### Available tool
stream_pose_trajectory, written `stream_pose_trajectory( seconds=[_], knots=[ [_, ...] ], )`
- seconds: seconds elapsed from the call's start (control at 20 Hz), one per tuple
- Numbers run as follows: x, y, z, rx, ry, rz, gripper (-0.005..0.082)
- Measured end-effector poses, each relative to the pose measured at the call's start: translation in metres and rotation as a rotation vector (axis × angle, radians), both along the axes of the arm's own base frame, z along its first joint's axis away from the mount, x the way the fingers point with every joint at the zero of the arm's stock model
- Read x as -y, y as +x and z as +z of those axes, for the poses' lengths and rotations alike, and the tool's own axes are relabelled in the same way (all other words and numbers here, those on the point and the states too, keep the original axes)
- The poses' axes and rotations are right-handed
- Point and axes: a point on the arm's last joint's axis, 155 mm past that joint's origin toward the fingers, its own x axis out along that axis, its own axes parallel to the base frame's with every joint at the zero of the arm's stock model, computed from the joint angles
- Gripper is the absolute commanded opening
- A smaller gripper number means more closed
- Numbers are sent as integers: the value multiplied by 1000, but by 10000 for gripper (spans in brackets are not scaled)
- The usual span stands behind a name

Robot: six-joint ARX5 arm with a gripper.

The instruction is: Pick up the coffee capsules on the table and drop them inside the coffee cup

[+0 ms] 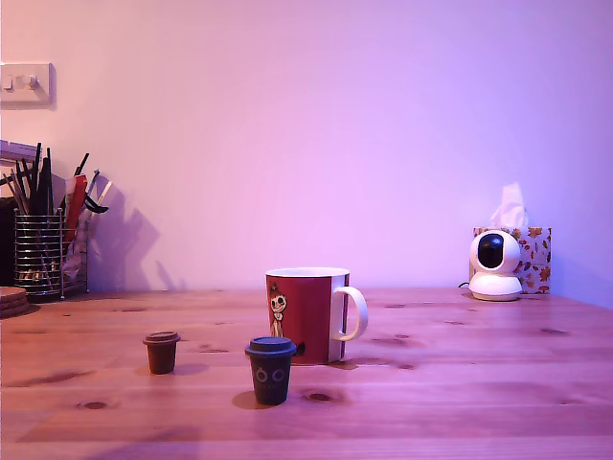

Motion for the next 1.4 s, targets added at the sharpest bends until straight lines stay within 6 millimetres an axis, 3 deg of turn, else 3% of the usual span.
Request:
stream_pose_trajectory(
  seconds=[0.2,0.5,0.8,1.0,1.1,1.4],
  knots=[
    [11,-12,7,-41,4,-63,-20],
    [27,-19,-18,-224,37,-167,-20],
    [27,-11,-29,-389,149,-207,-20],
    [32,-5,-57,-527,172,-249,-20],
    [39,-5,-66,-548,222,-304,-20],
    [63,-5,-68,-554,204,-442,-1]
  ],
)
